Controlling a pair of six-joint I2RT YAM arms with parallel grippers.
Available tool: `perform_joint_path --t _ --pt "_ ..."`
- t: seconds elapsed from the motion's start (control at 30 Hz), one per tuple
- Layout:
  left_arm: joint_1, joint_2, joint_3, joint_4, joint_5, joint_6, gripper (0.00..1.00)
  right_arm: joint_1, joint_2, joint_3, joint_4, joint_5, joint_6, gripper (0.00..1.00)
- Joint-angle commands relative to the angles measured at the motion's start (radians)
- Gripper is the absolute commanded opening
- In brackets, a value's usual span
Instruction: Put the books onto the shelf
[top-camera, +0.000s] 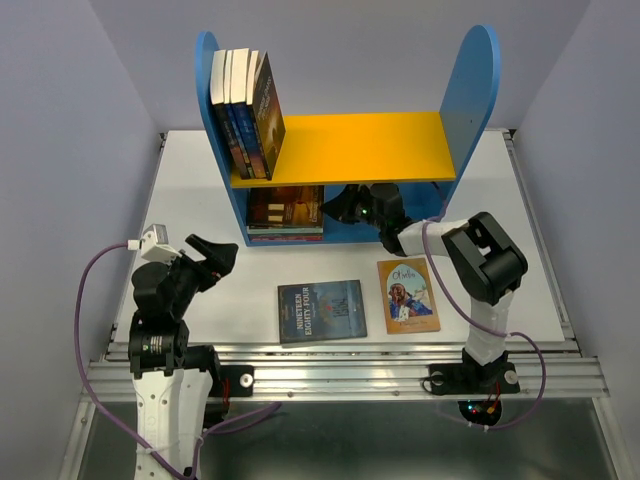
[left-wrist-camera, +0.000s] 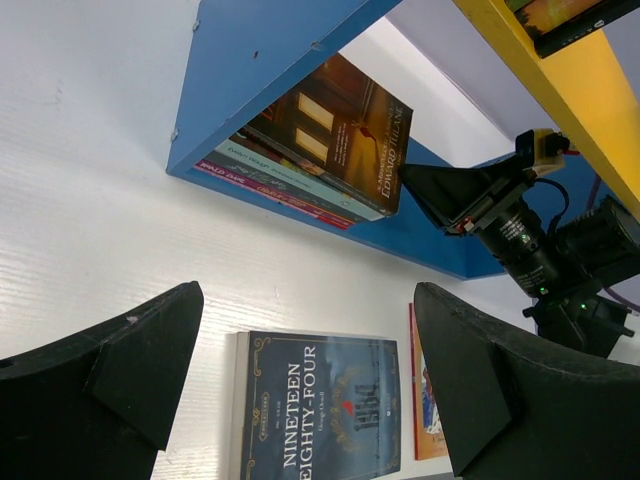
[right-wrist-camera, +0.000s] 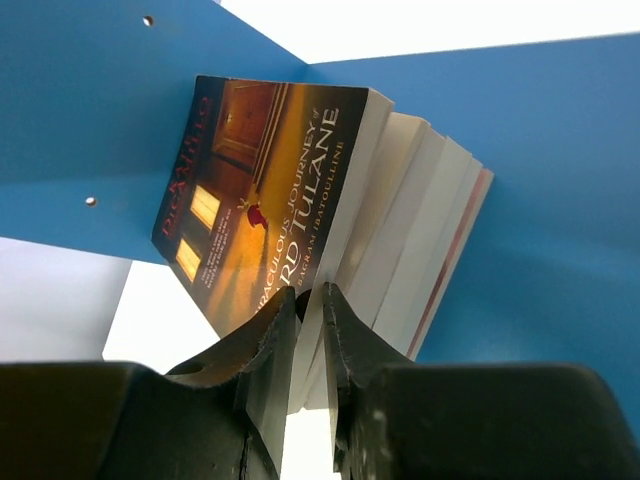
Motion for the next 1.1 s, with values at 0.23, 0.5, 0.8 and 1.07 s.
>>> perform_joint_path --t 0.23,0.5,0.8,1.07 --pt "0.0 0.004 -0.014 0.042 0.016 0.023 0.99 0.019 0.037 0.09 0.078 -0.067 -0.06 0.27" --pt "-0.001 0.004 -0.012 0.042 0.017 0.022 0.99 0.019 0.005 0.049 0.042 -0.008 -0.065 0.41" --pt "0.0 0.01 -0.014 0.037 0.003 0.016 0.99 0.019 0.045 0.087 -0.004 0.034 -0.085 0.47" --pt "0.0 0.01 -0.011 0.036 -0.006 0.013 0.99 0.04 0.066 0.061 -0.056 0.1 -0.086 0.5"
